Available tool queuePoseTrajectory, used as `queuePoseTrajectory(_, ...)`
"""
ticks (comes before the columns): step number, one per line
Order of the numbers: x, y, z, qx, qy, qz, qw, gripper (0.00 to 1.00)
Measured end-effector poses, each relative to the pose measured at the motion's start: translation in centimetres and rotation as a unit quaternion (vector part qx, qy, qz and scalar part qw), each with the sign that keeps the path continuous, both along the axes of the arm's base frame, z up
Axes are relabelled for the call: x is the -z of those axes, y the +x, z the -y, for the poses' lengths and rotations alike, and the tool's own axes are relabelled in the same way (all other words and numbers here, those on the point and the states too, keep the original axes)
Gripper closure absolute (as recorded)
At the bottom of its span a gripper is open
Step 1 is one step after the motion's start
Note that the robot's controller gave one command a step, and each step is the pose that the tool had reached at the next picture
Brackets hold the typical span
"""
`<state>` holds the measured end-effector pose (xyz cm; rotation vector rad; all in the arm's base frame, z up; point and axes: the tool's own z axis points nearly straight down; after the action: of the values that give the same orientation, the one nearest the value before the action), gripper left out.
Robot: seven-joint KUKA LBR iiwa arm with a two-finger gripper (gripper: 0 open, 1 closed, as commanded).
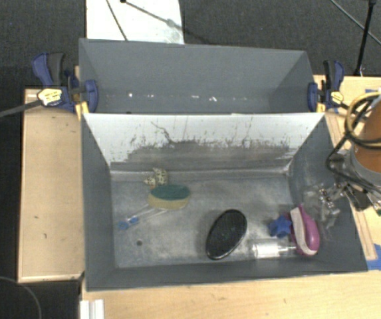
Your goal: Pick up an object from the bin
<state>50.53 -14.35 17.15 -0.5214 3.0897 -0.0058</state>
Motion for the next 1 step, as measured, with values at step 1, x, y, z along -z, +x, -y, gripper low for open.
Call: queuePoseTrajectory(1, 0.46, -0.09, -0.04, 0.0, 0.001, -0.0035, 1.0, 0.0)
